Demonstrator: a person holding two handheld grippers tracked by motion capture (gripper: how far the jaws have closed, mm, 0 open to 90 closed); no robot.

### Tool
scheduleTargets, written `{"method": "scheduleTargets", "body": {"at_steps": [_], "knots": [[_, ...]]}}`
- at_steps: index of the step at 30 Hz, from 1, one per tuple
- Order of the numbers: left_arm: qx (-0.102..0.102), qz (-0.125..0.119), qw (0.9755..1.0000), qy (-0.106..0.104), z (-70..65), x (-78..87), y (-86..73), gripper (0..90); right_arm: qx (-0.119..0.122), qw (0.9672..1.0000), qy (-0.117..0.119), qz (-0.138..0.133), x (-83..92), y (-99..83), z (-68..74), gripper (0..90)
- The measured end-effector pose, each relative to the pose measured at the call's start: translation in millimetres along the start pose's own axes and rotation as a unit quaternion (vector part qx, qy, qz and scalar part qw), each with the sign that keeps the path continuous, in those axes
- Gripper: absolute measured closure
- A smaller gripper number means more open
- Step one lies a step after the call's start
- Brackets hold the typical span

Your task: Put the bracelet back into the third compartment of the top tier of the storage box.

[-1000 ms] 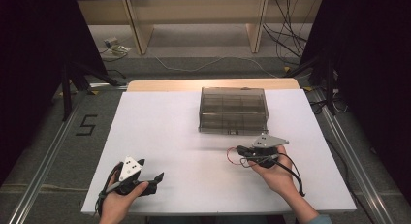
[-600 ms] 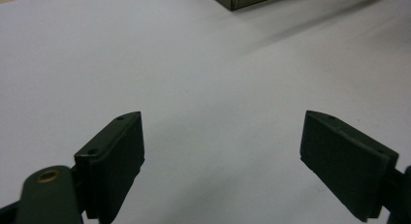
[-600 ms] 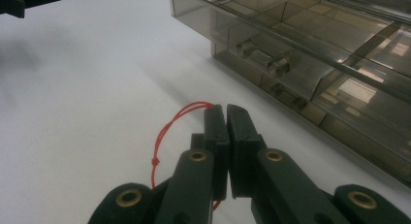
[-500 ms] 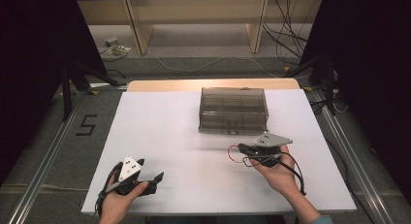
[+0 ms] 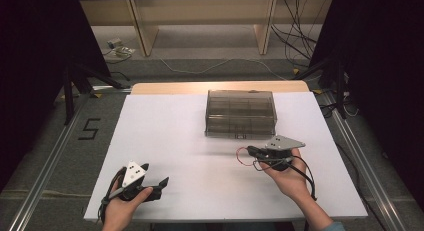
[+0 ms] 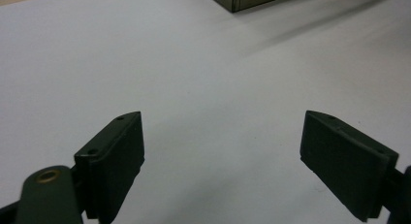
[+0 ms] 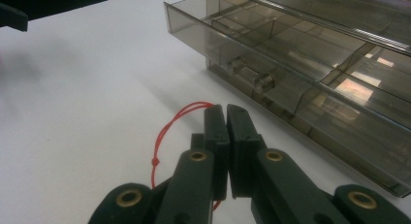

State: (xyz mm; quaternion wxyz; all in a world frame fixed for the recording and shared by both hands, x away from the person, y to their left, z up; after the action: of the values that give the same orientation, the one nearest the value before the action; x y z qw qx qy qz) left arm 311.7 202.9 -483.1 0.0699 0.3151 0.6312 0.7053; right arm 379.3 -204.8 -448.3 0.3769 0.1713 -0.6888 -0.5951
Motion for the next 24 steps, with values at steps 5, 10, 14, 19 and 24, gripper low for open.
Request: {"method": "scheduleTargets", "body": {"at_steps": [5, 10, 14, 19, 24], "knots": [[0.0, -0.001, 1.0, 0.0, 0.0, 0.2, 0.1, 15.9, 0.0, 1.0, -0.002, -0.005, 1.6, 2.2, -0.9, 88.2], [-0.001, -0.002, 1.0, 0.0, -0.1, 0.0, 0.2, 15.9, 0.001, 1.0, -0.005, -0.008, 3.1, 4.0, -2.0, 88.2], [-0.002, -0.002, 1.0, -0.001, -0.2, -0.2, 0.2, 15.8, 0.001, 0.9999, -0.006, -0.009, 3.7, 4.4, -2.7, 88.2], [-0.002, -0.002, 1.0, 0.001, 0.3, 0.1, 0.3, 15.8, 0.001, 0.9999, -0.008, -0.011, 5.0, 6.1, -3.4, 88.2], [-0.003, -0.002, 1.0, 0.002, 0.4, 0.3, 0.5, 15.8, -0.001, 0.9998, -0.012, -0.013, 6.7, 7.6, -5.0, 88.2]]}}
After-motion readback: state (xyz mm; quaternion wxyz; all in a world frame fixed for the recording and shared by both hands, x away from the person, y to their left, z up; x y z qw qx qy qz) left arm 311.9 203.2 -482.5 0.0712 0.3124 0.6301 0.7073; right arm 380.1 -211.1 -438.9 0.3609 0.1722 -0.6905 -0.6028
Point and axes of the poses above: each handheld gripper's, and its own axes: x roughly backward along the jaws, y roughly out of its top, z roughly to its left, the point moved 1 cm from there along -x, roughly forward along the jaws, and after that the axes turned 11 degrees about -z, right-handed, at the moved point
